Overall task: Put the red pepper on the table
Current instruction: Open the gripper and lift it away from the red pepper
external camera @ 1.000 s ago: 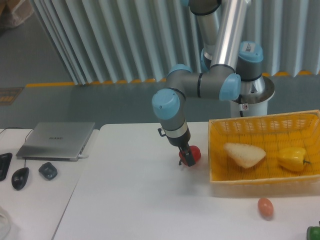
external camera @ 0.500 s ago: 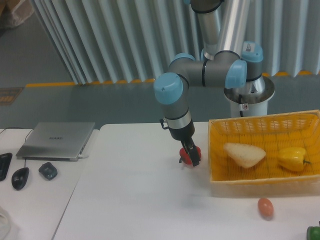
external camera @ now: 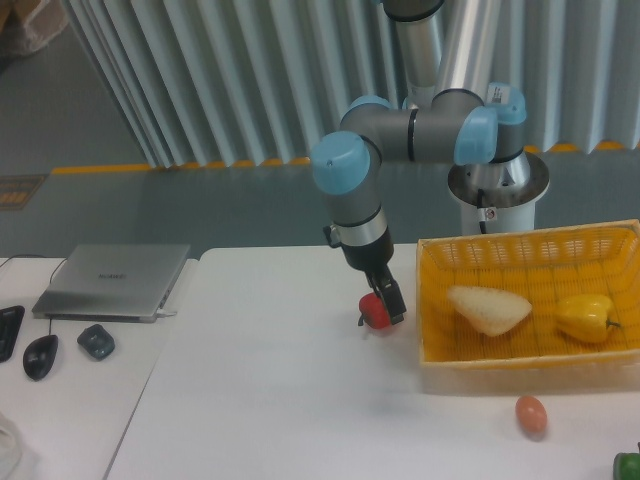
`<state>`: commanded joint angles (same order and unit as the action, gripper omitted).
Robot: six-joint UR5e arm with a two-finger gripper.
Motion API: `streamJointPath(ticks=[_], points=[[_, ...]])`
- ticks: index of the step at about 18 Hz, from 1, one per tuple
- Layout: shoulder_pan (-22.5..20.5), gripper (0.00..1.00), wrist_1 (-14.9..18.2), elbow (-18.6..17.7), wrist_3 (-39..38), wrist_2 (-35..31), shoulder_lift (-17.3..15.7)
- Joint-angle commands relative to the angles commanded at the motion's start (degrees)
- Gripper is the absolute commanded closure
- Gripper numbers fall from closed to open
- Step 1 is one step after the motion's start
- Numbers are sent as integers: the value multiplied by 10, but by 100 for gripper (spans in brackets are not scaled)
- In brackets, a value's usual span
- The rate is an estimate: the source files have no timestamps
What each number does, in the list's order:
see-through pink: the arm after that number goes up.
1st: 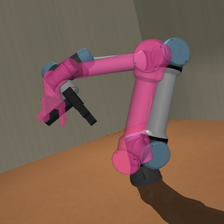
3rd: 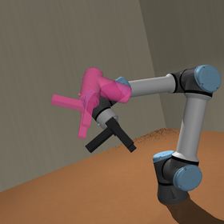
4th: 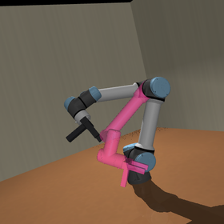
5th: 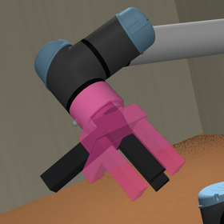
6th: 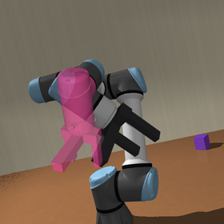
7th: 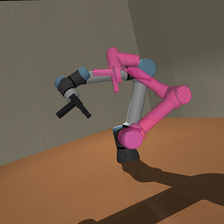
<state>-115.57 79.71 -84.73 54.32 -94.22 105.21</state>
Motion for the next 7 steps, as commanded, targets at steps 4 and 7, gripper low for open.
streamJointPath(ticks=[4,7], points=[[-2,0,13,4,4,9,-11],[0,0,12,-2,4,6,-12]])
